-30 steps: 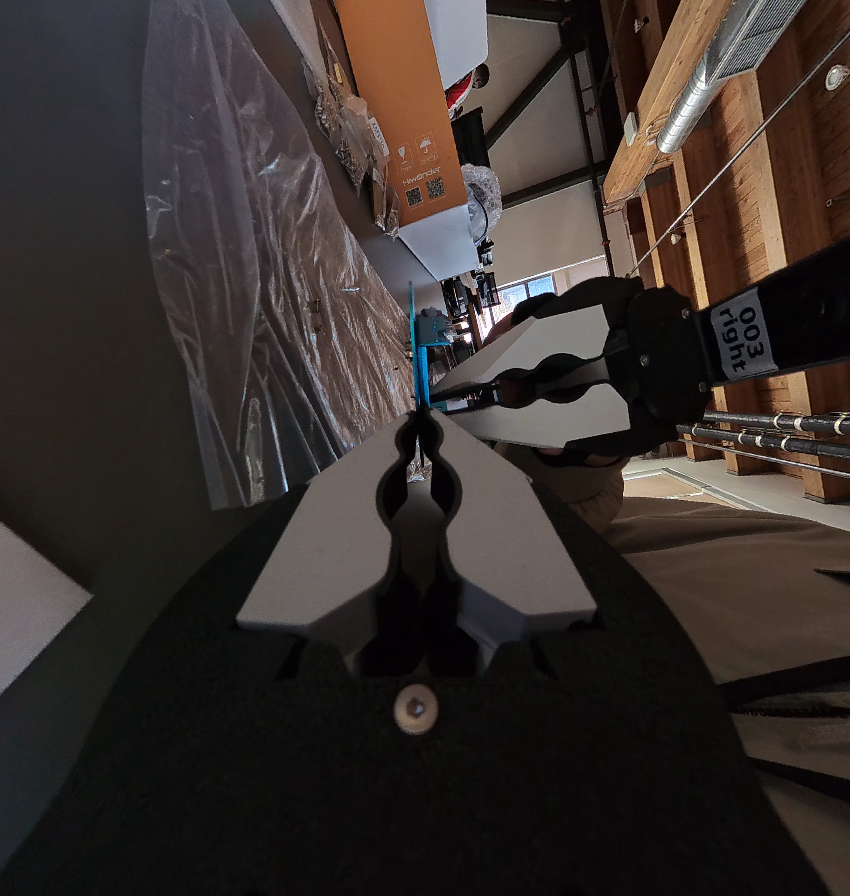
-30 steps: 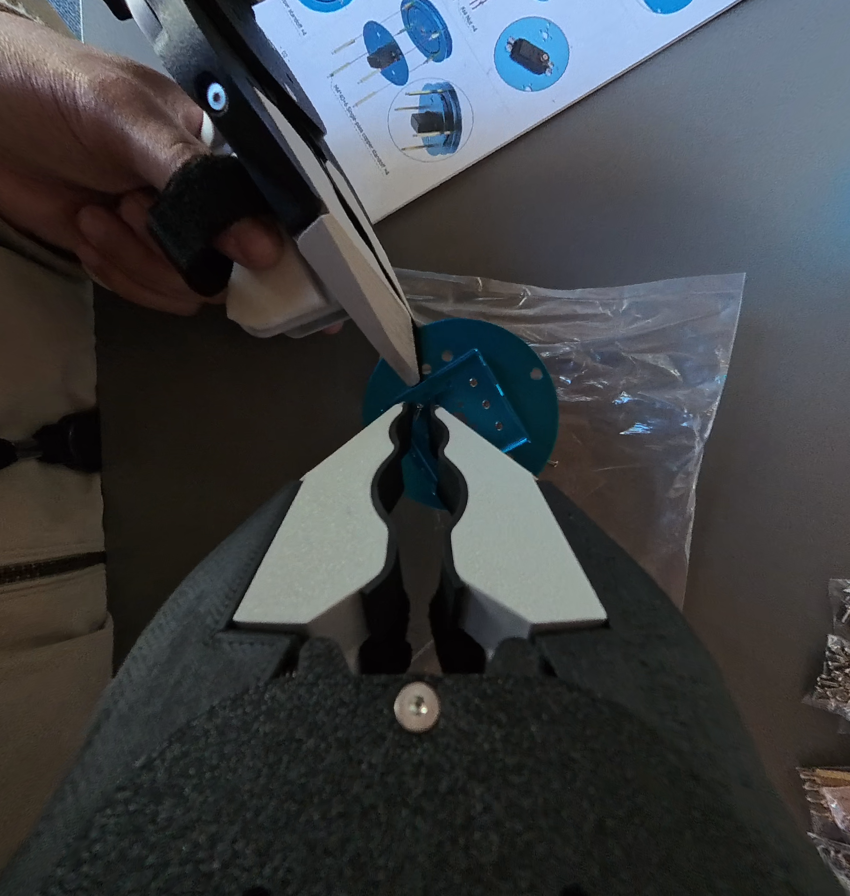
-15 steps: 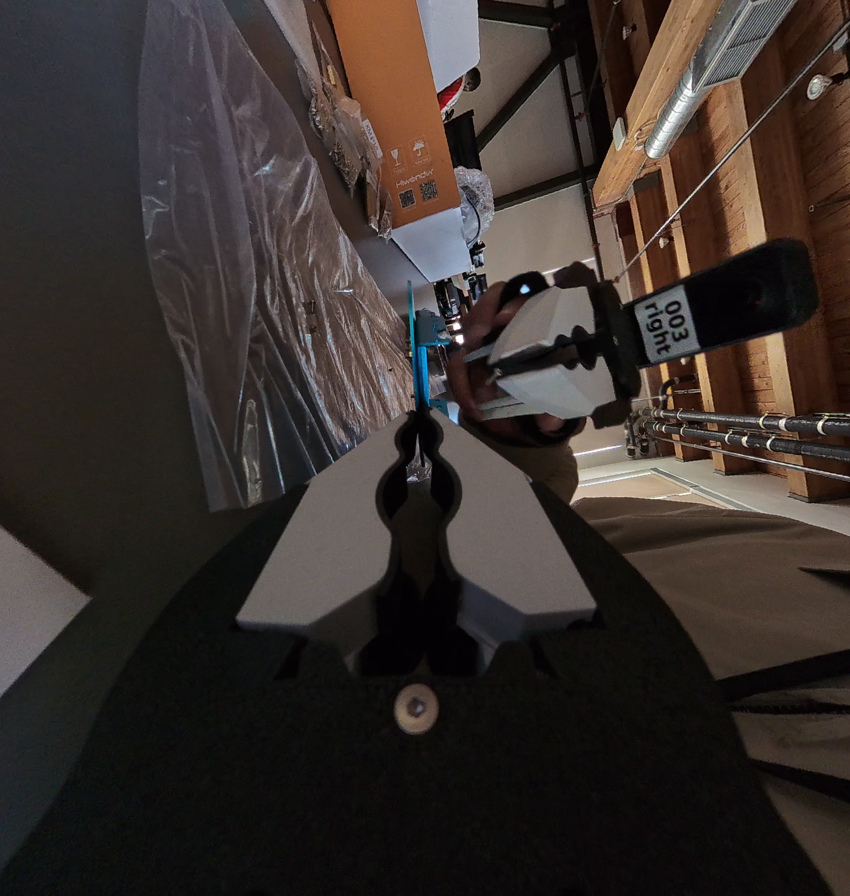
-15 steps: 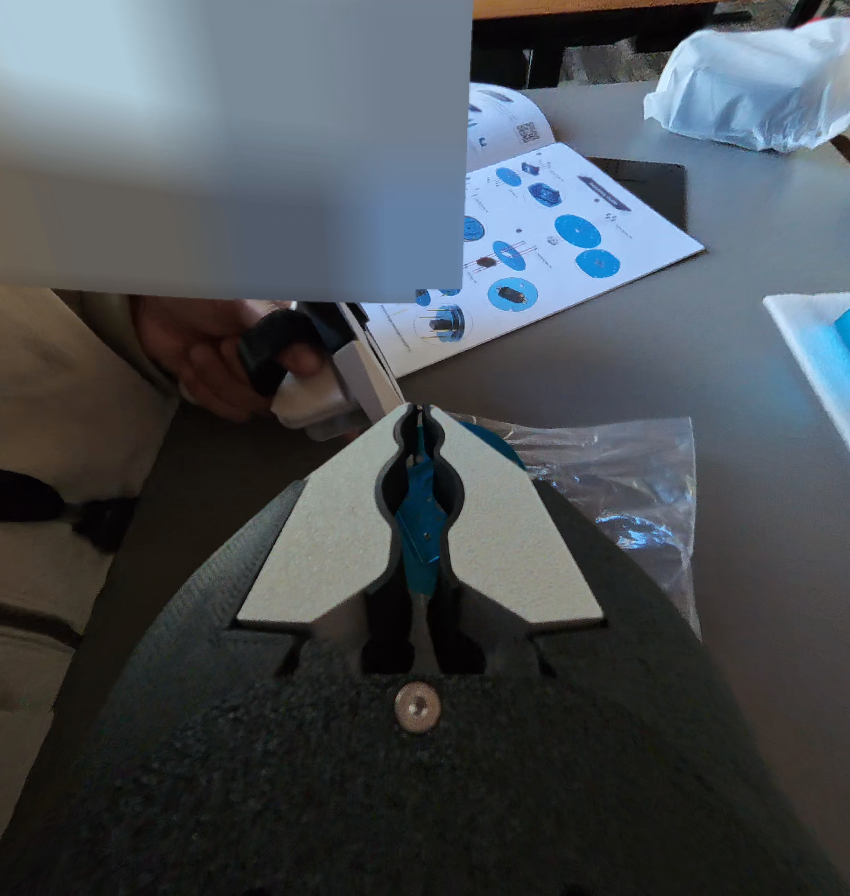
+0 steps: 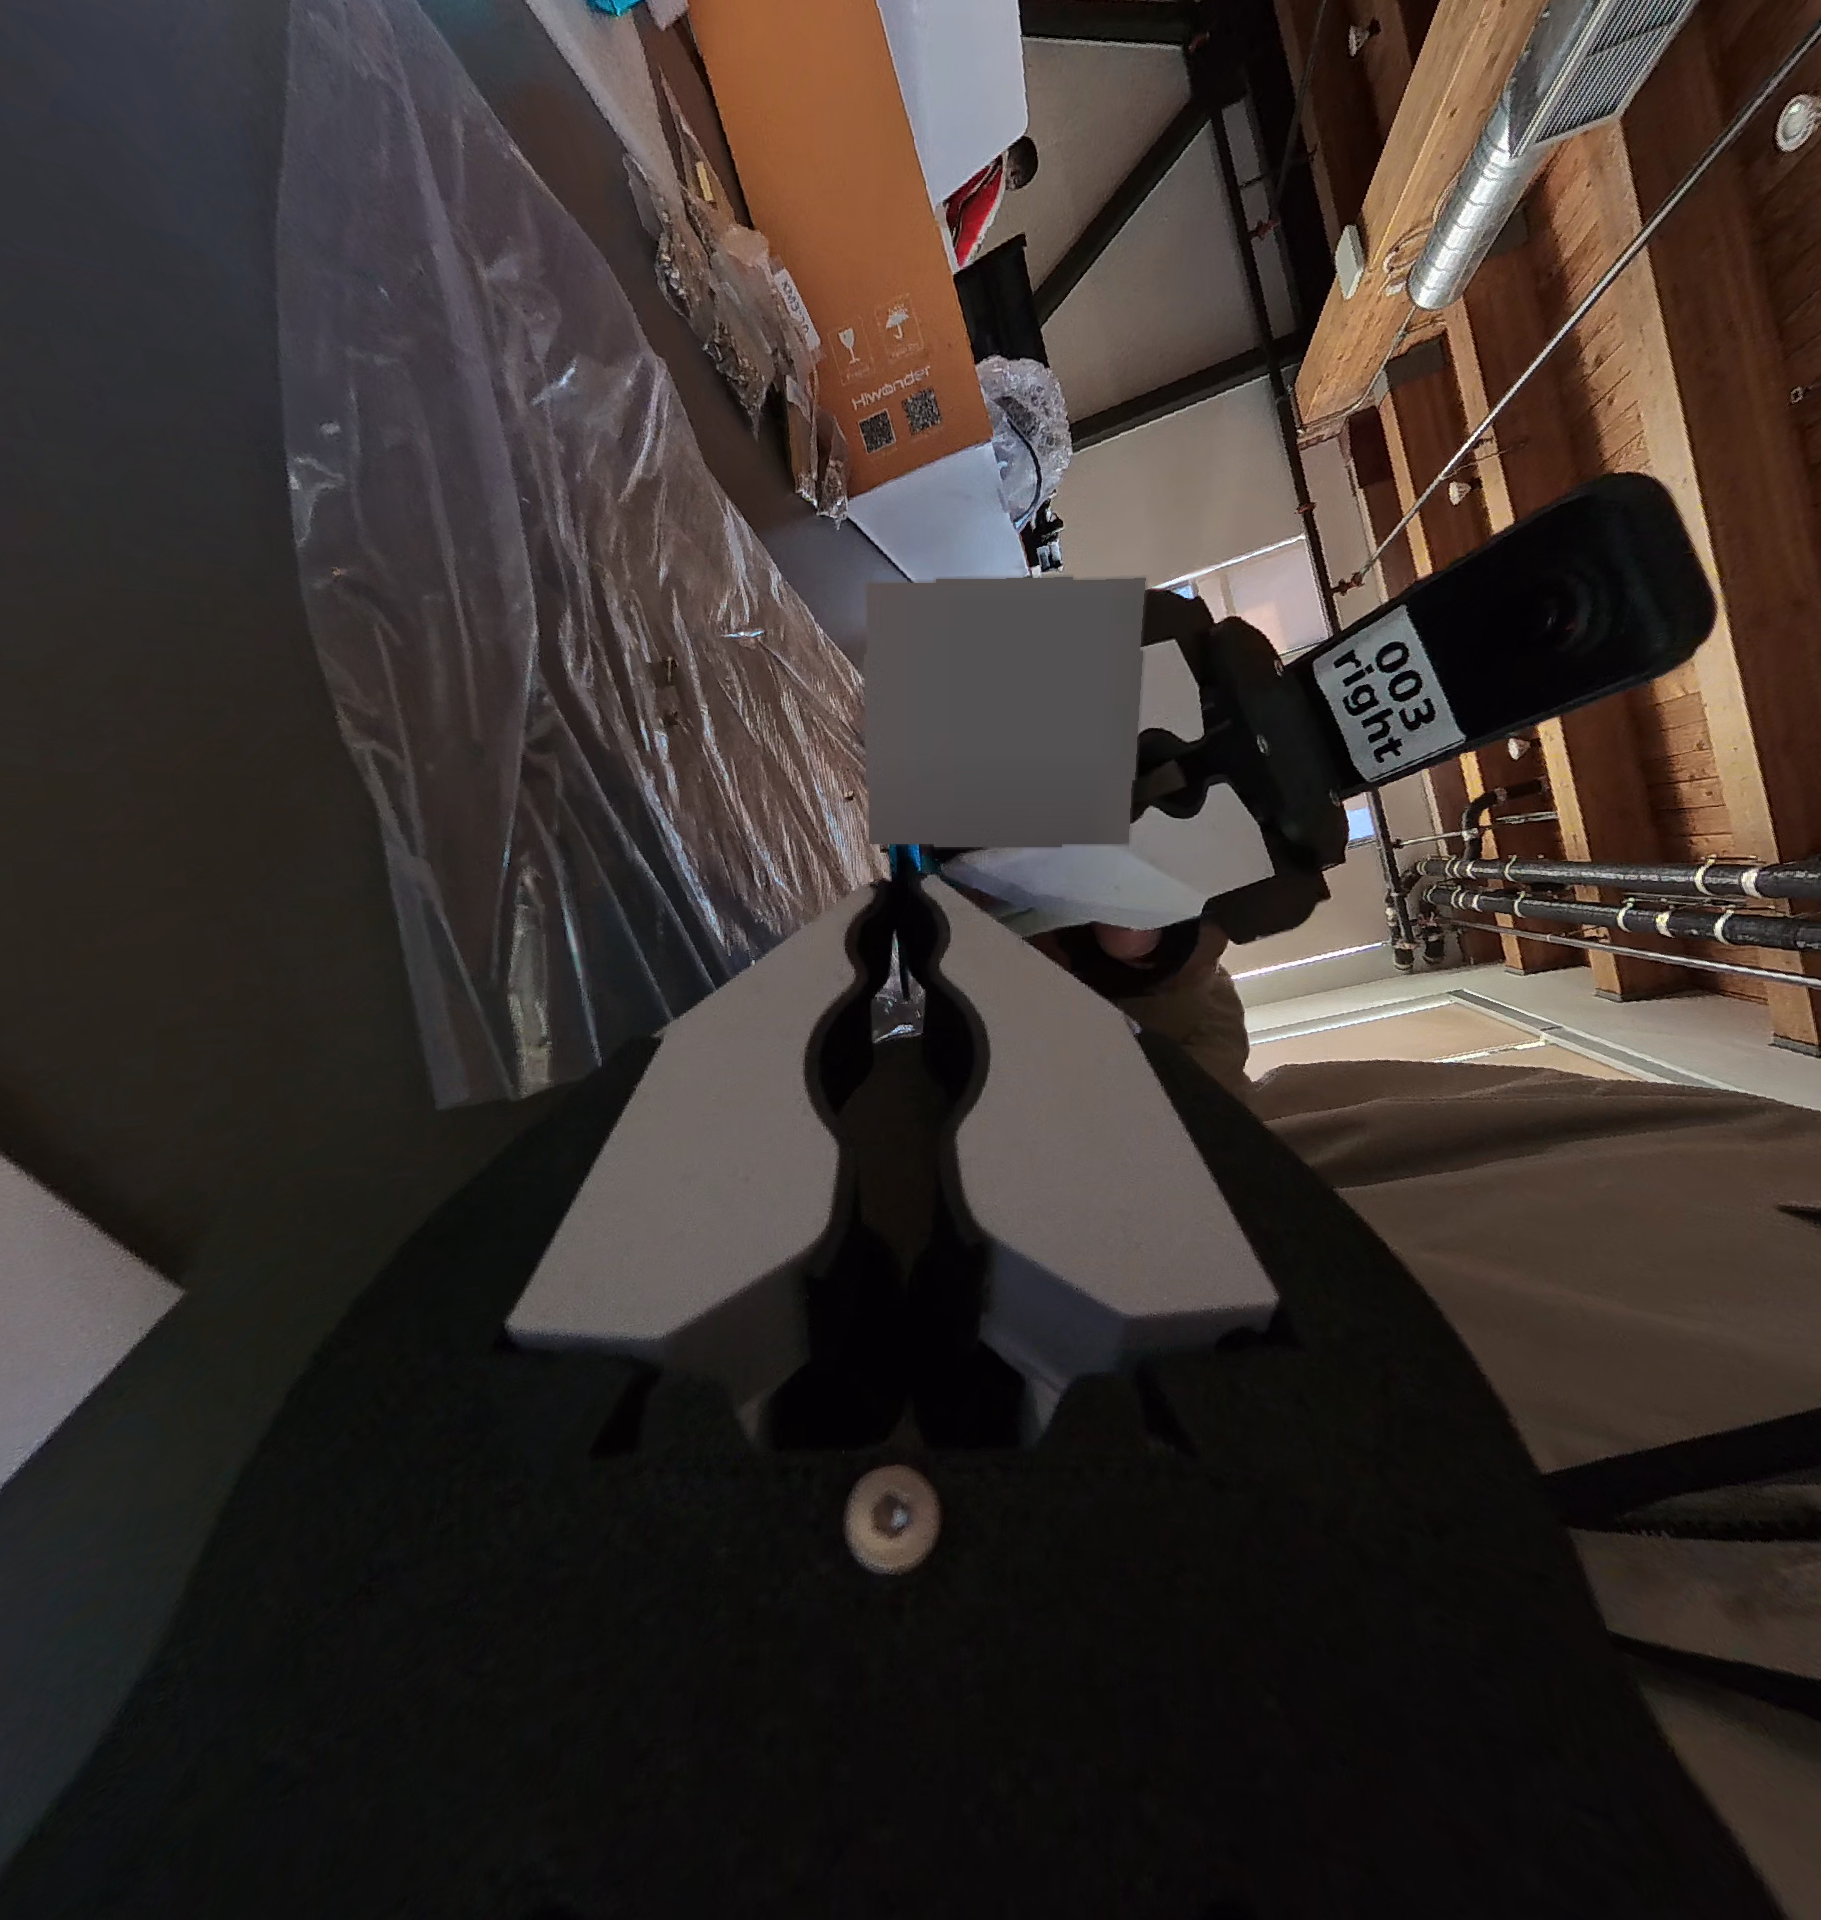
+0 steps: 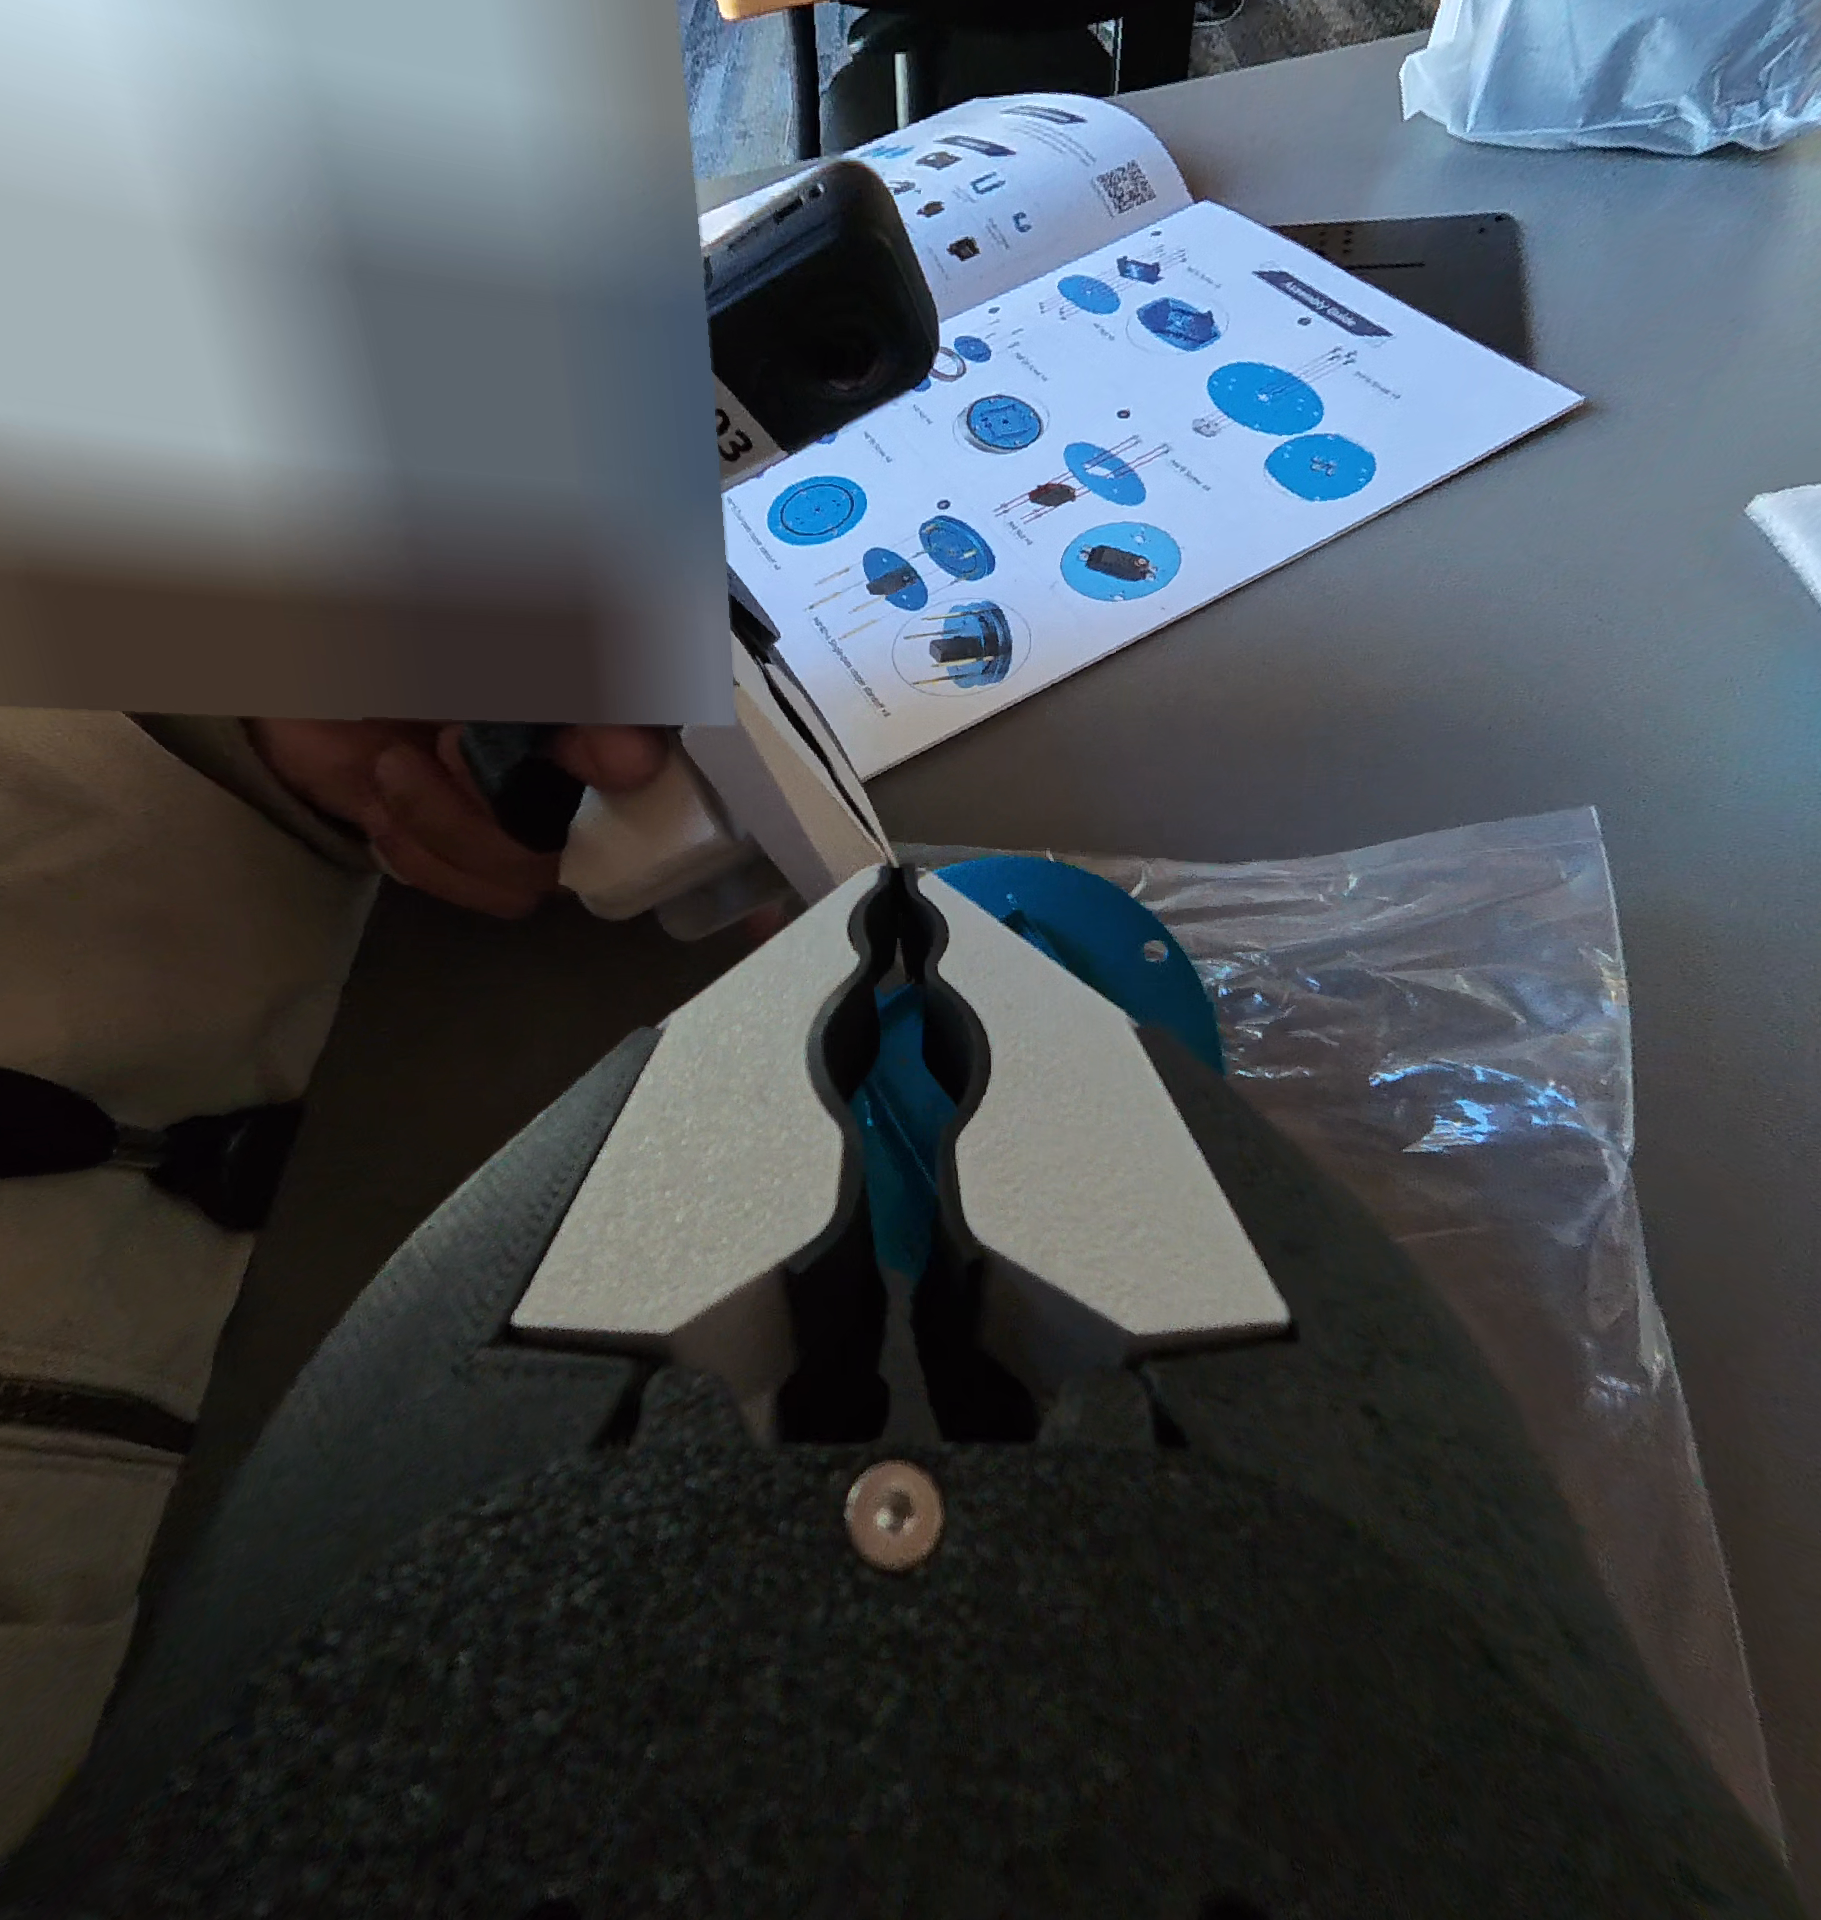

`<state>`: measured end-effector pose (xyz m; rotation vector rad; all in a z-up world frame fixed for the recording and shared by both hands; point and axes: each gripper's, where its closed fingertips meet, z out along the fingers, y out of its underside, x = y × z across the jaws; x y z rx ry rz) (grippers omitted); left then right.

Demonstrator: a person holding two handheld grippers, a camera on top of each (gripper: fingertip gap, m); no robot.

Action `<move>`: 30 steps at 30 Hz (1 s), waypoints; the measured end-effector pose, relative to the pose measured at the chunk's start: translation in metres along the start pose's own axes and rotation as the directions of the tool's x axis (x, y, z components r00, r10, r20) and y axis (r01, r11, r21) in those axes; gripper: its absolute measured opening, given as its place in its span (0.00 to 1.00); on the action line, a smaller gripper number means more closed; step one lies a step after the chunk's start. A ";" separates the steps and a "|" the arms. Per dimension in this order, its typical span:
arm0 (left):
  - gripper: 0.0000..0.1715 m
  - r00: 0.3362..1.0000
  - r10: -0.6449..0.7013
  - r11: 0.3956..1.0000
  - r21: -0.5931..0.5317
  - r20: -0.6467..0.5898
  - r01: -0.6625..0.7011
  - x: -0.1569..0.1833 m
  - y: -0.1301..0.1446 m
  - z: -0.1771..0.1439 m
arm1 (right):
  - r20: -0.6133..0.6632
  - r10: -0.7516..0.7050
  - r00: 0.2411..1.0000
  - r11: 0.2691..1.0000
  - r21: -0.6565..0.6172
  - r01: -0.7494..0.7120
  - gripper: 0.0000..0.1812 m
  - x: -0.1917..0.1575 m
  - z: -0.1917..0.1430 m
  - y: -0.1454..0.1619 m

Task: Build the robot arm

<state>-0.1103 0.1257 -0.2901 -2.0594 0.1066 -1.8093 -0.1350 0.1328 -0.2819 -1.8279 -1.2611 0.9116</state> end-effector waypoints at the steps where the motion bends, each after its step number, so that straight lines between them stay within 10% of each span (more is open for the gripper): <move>1: 0.00 1.000 0.005 1.000 -0.001 0.002 -0.005 0.000 0.000 0.000 | -0.007 0.000 1.000 1.000 -0.003 0.000 0.00 0.001 -0.001 0.001; 10: 0.00 0.992 0.081 0.994 0.060 0.097 -0.087 -0.005 -0.006 -0.045 | -0.105 -0.098 0.990 0.995 -0.007 0.098 0.05 0.024 -0.048 -0.023; 17: 0.00 0.947 0.134 0.960 0.200 0.290 -0.197 -0.021 -0.033 -0.143 | -0.055 -0.313 0.948 0.895 -0.350 0.275 0.04 0.014 0.018 0.024; 30: 0.00 0.977 0.151 0.955 0.234 0.149 -0.184 -0.010 -0.004 -0.159 | -0.049 -0.220 0.974 0.808 -0.569 0.153 0.03 0.013 0.051 0.035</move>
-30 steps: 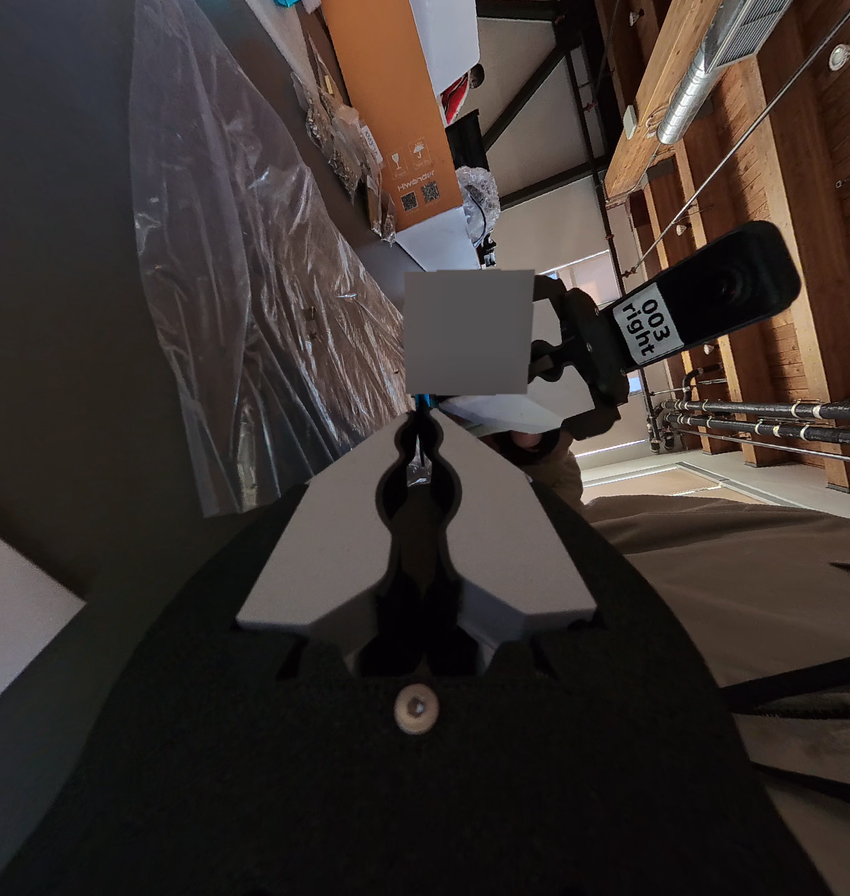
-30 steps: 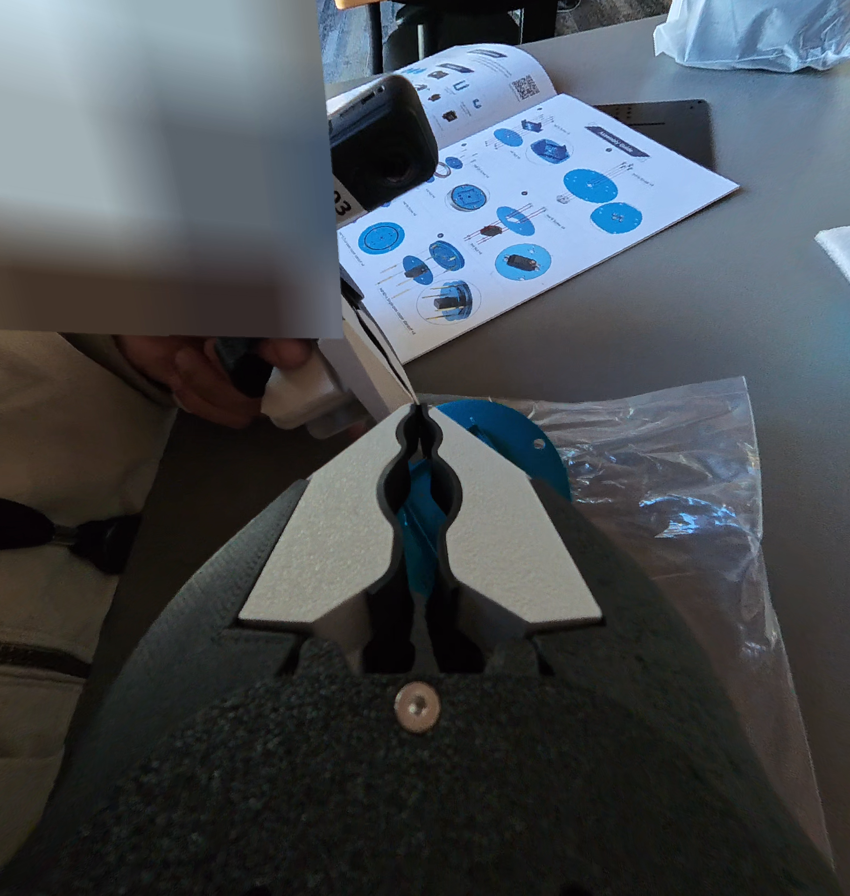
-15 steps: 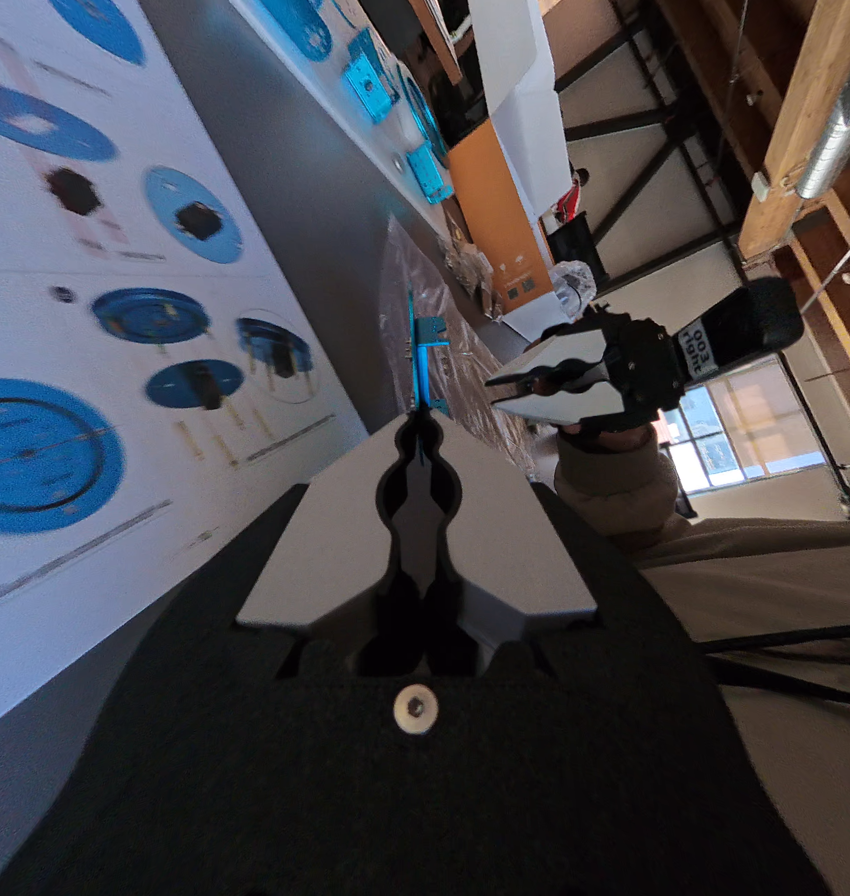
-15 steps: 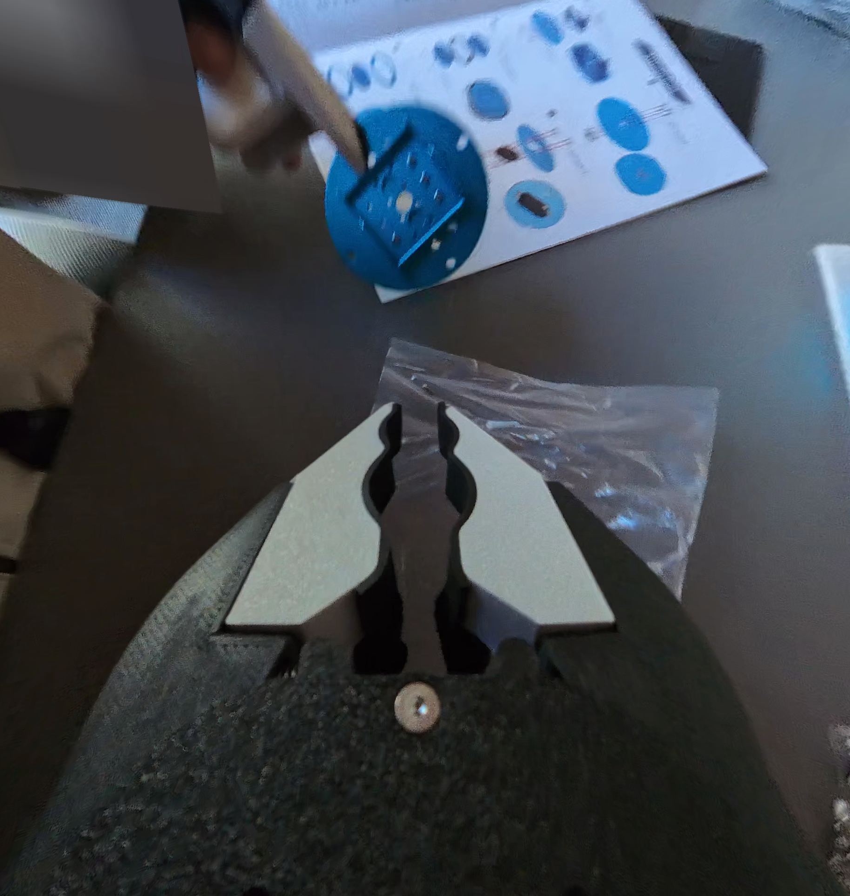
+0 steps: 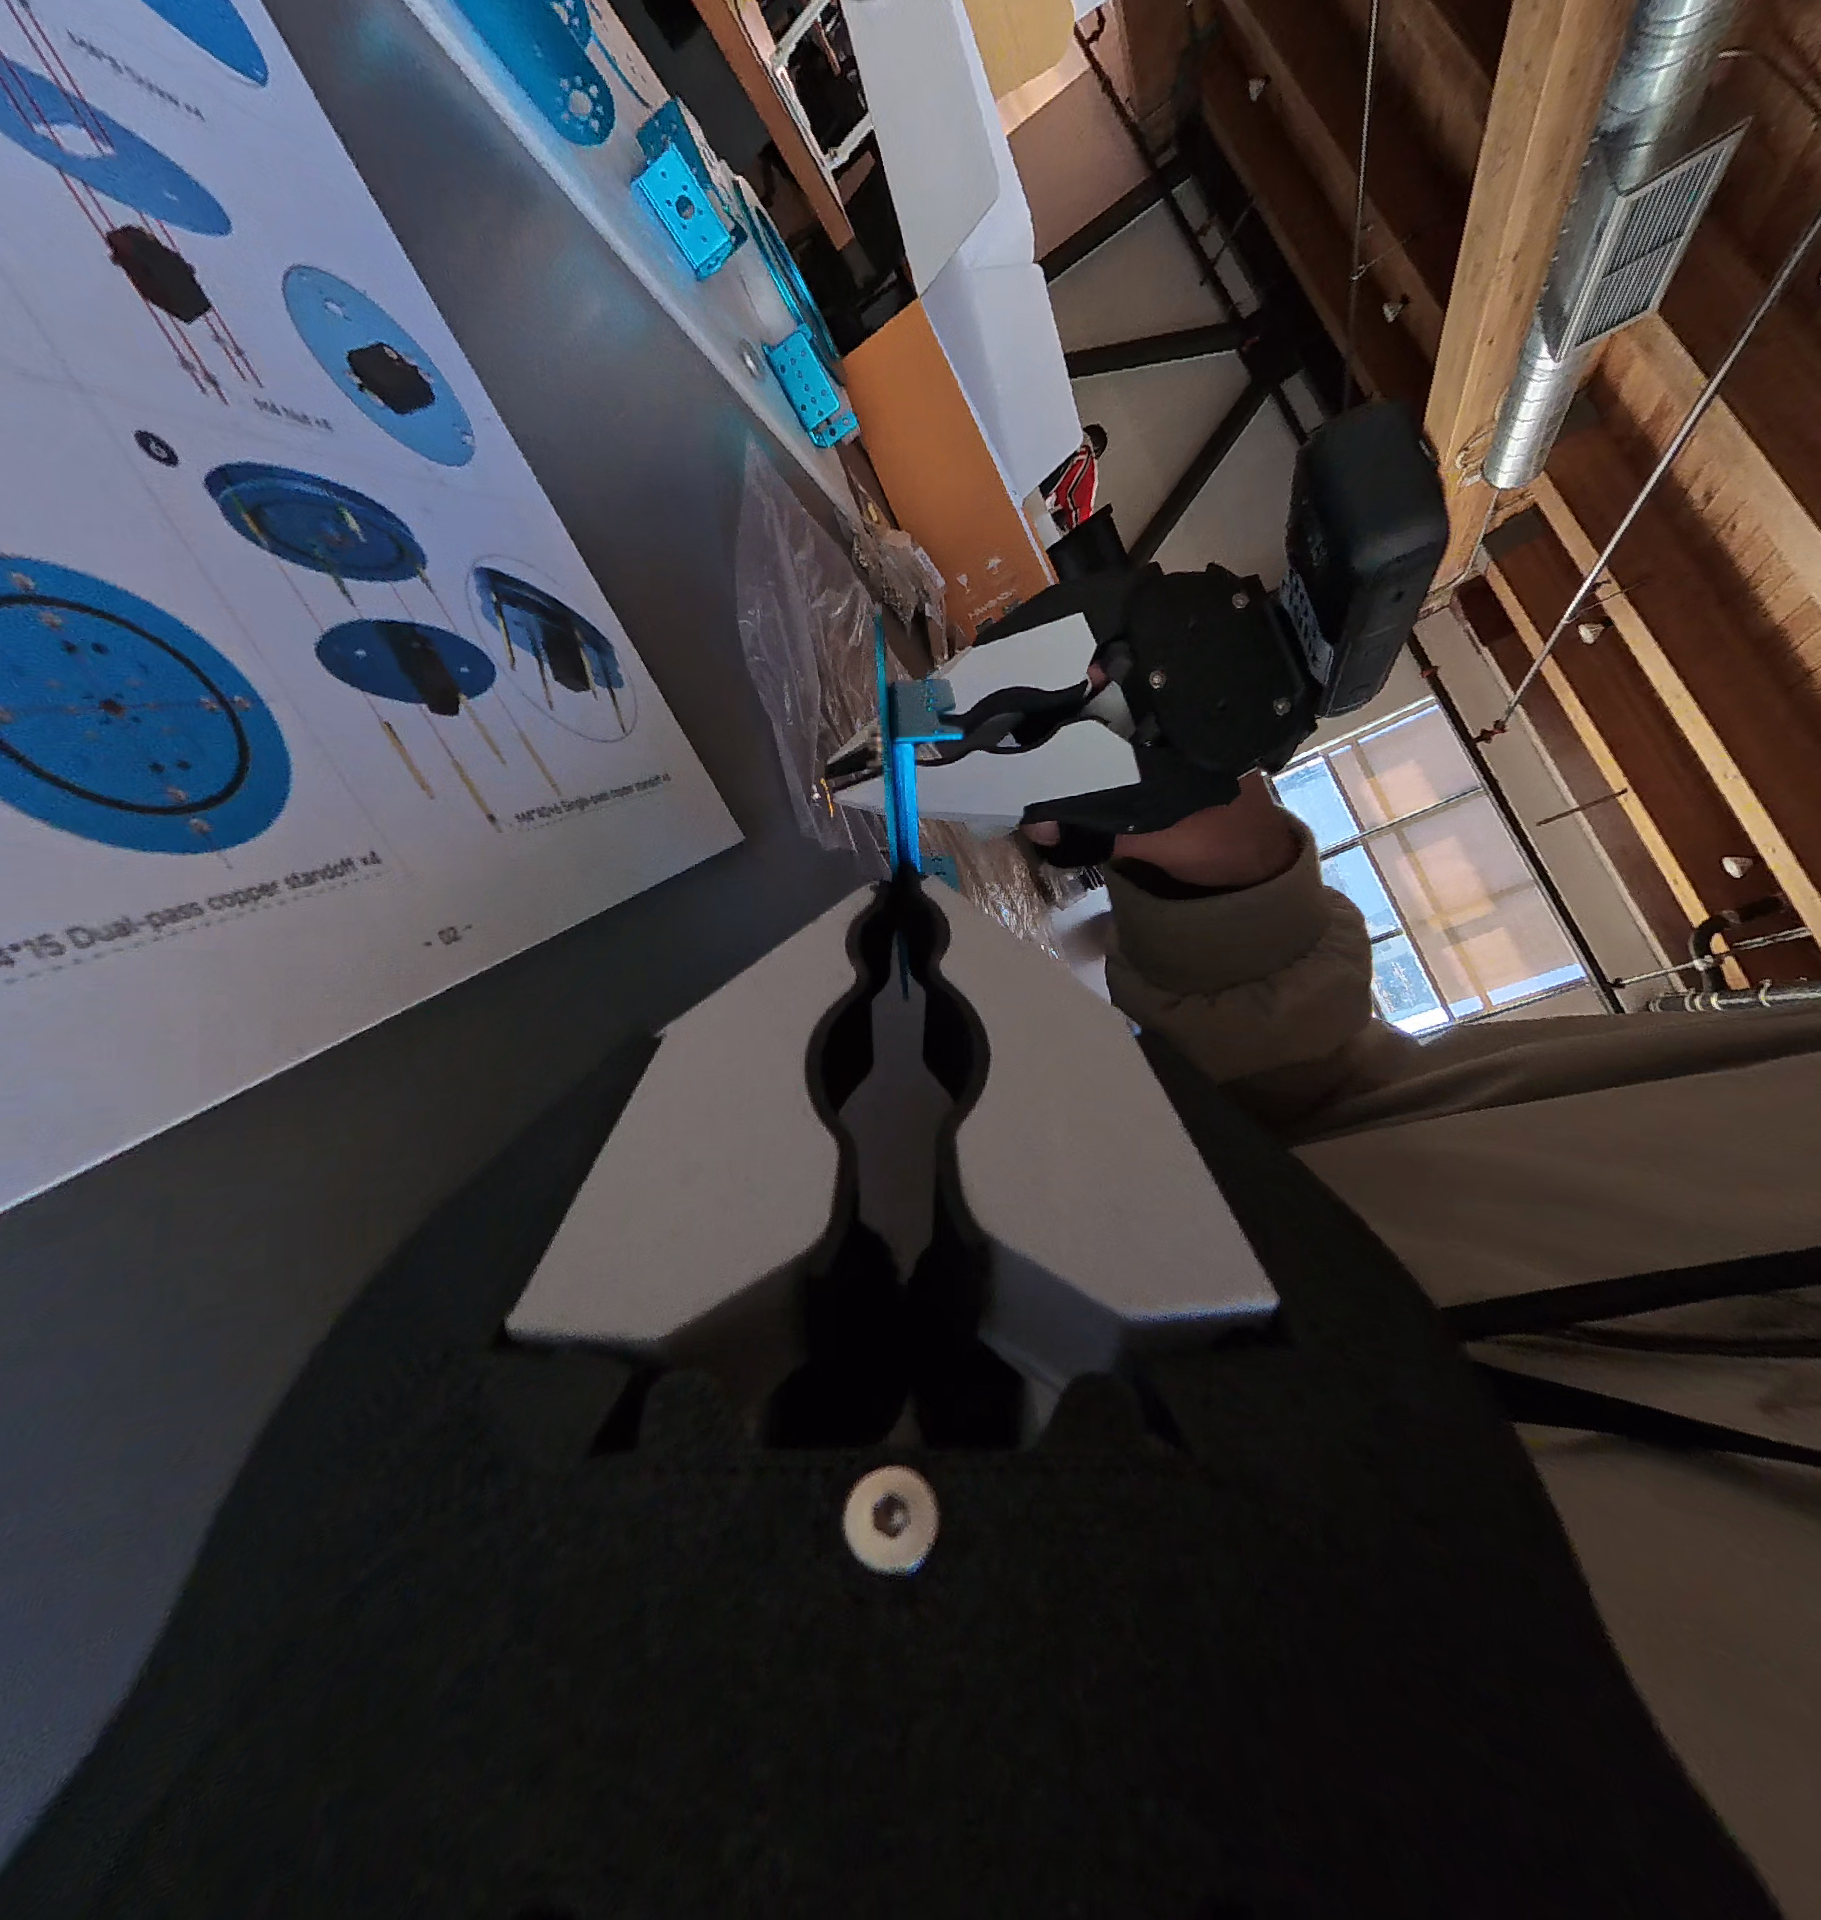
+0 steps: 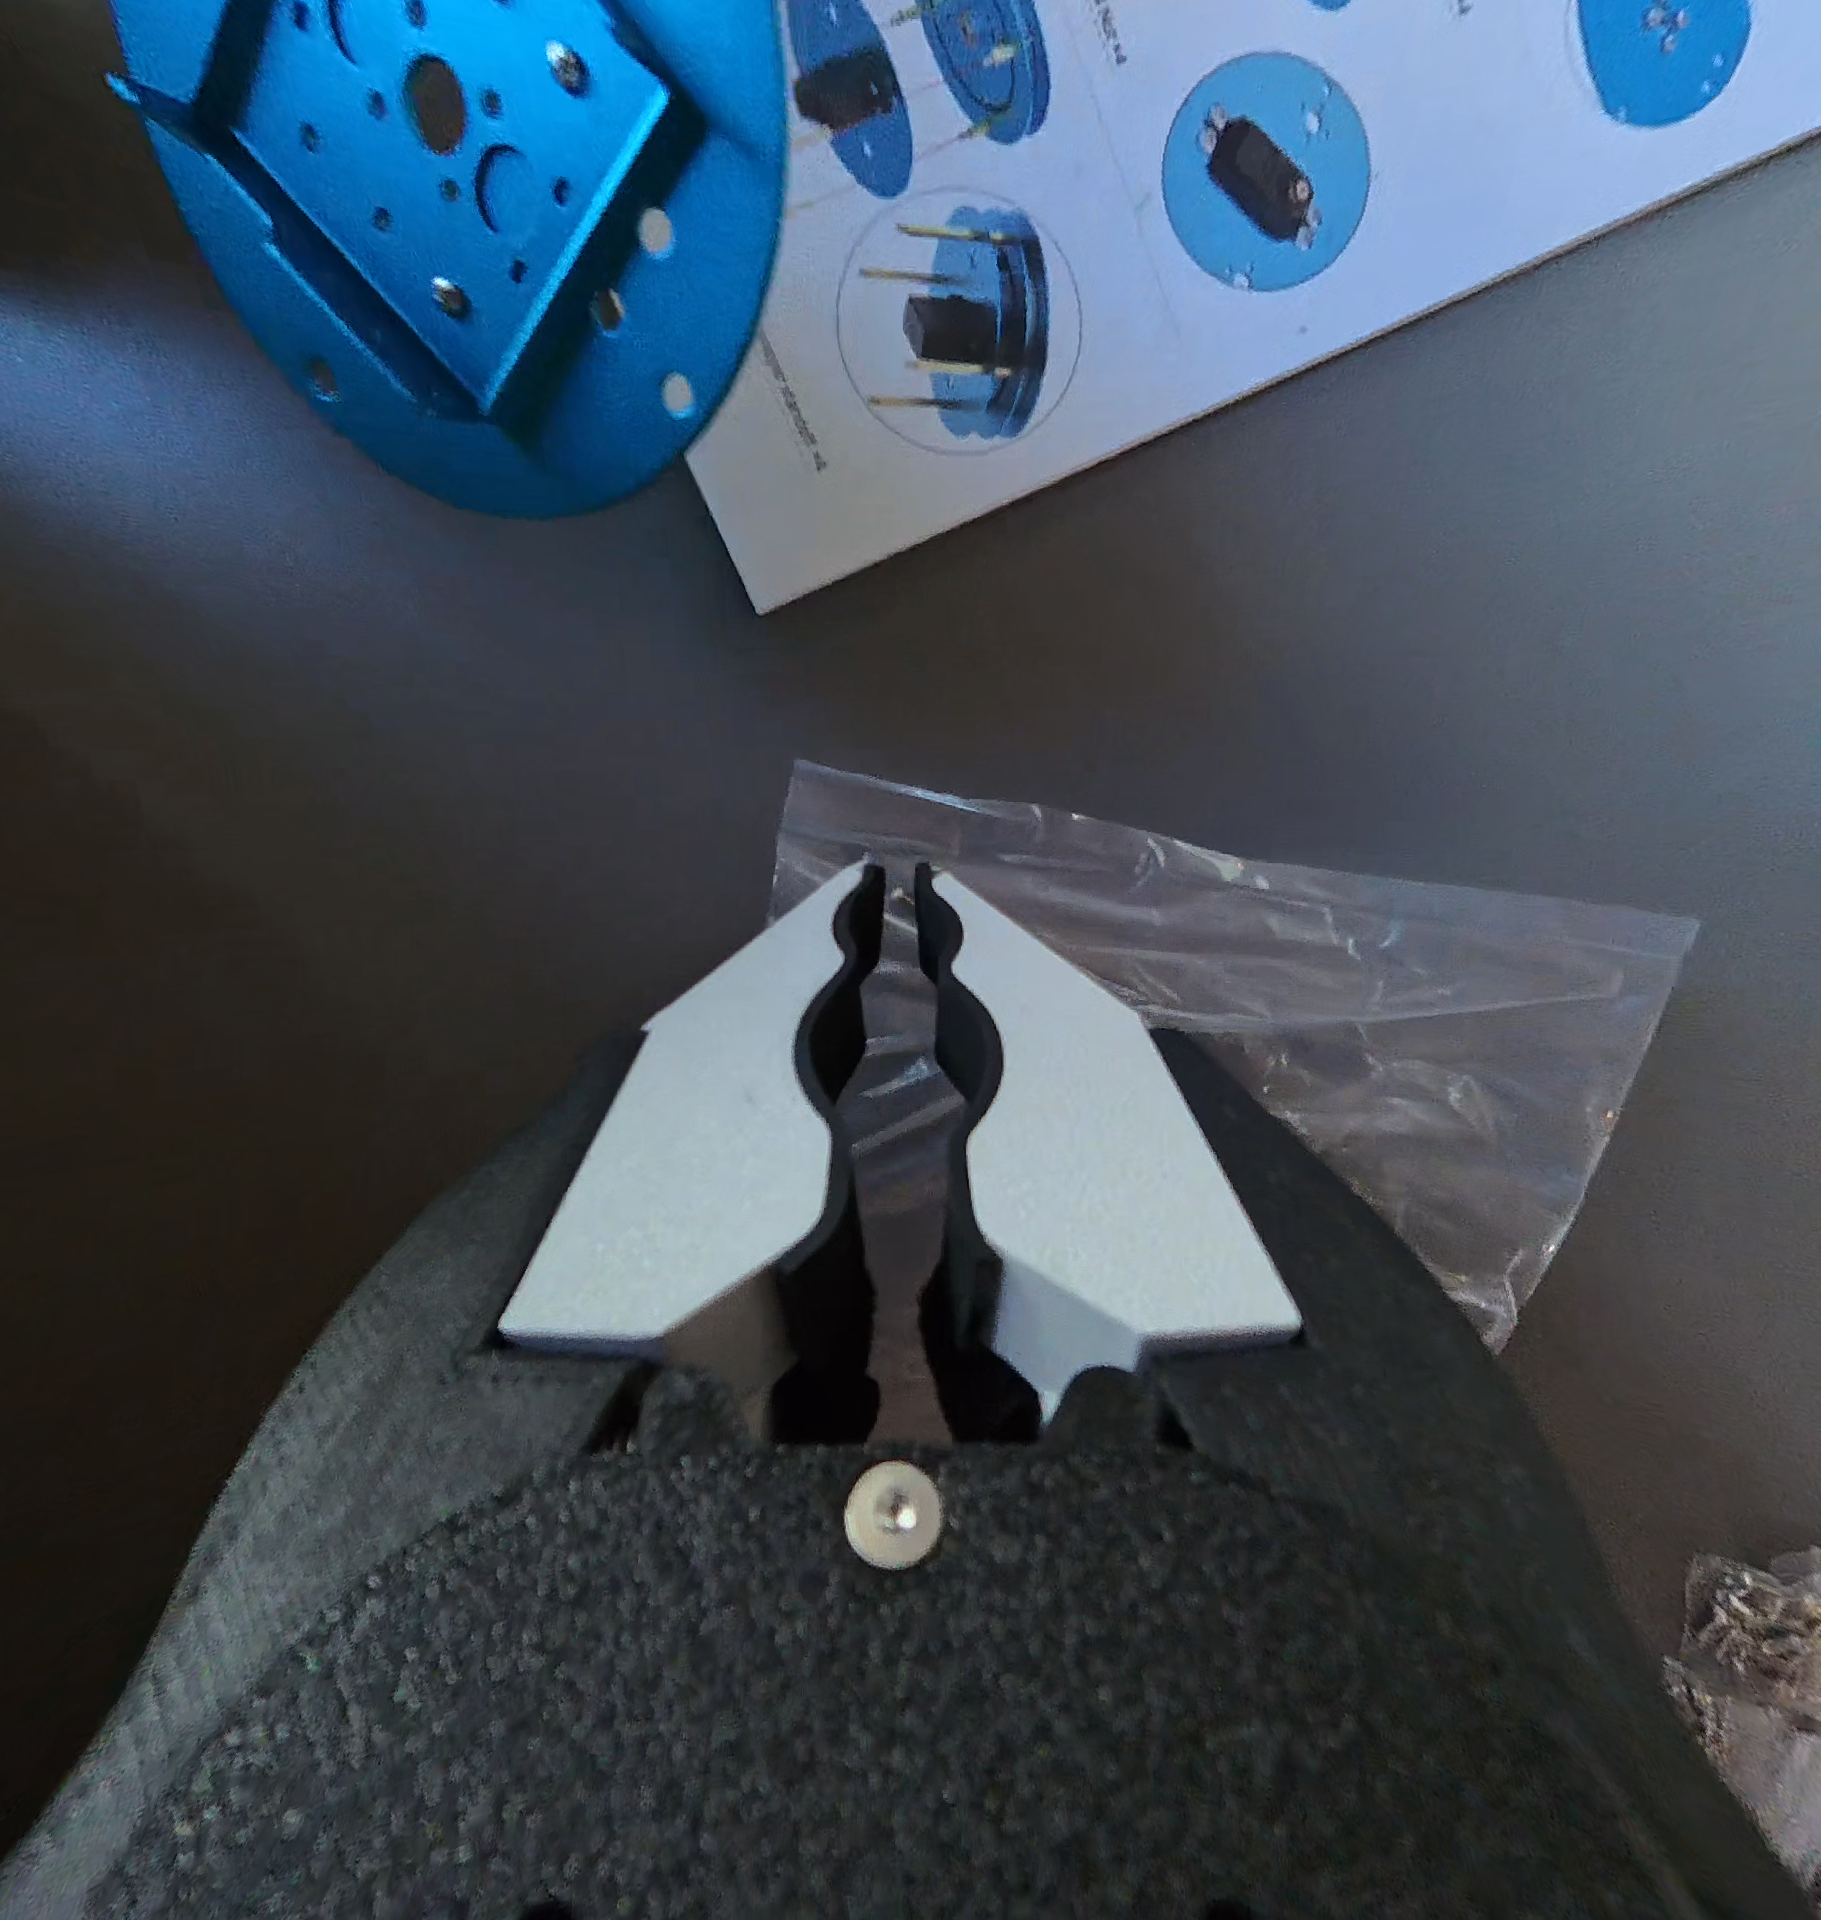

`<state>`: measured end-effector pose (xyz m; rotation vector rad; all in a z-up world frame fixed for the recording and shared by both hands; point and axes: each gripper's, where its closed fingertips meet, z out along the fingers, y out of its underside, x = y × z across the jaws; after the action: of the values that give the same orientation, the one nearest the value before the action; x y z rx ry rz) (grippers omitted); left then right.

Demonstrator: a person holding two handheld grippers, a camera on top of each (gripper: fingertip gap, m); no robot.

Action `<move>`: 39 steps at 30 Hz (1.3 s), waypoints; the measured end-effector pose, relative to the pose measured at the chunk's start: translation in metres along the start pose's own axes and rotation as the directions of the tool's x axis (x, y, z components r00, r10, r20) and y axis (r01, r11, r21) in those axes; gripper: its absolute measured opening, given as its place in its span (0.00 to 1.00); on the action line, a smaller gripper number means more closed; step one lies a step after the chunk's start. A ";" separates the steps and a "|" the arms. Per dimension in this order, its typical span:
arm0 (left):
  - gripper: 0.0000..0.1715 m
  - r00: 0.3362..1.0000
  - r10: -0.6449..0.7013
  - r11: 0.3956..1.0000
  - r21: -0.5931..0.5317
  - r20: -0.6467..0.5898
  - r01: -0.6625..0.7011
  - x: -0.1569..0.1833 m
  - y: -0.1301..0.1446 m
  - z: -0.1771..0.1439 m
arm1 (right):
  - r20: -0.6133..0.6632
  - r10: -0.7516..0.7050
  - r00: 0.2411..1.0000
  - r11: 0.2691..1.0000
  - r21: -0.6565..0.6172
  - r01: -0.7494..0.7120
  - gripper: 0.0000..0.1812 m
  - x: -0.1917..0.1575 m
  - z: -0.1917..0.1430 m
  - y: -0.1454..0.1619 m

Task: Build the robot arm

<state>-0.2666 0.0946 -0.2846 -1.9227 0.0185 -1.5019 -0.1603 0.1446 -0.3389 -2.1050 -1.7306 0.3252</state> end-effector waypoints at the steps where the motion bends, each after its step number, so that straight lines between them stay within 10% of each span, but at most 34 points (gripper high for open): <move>1: 0.00 1.000 -0.003 1.000 -0.003 -0.005 0.003 0.000 0.001 -0.001 | -0.008 0.002 1.000 1.000 -0.011 -0.002 0.03 0.000 0.002 0.002; 14: 0.00 1.000 -0.019 0.999 -0.038 -0.021 0.019 -0.006 0.003 0.000 | -0.080 -0.028 0.996 0.999 -0.023 0.026 0.00 0.004 0.007 0.007; 23: 0.00 1.000 -0.016 0.998 -0.055 -0.015 0.016 -0.005 0.002 0.010 | 0.059 0.189 0.980 0.958 0.210 -0.198 0.00 0.012 -0.025 0.003; 34: 0.00 0.993 -0.117 0.993 -0.019 -0.028 0.117 0.006 -0.006 0.037 | 0.704 0.372 0.605 0.447 0.435 -0.781 0.00 0.014 -0.082 -0.033; 39: 0.00 0.995 -0.102 0.995 -0.014 0.003 0.102 0.000 -0.013 0.032 | 0.386 0.383 0.839 0.712 0.455 -0.535 0.01 0.001 -0.053 -0.008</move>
<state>-0.2447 0.1207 -0.2809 -1.9633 -0.0714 -1.5697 -0.1448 0.1390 -0.2874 -2.0655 -0.9919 1.1552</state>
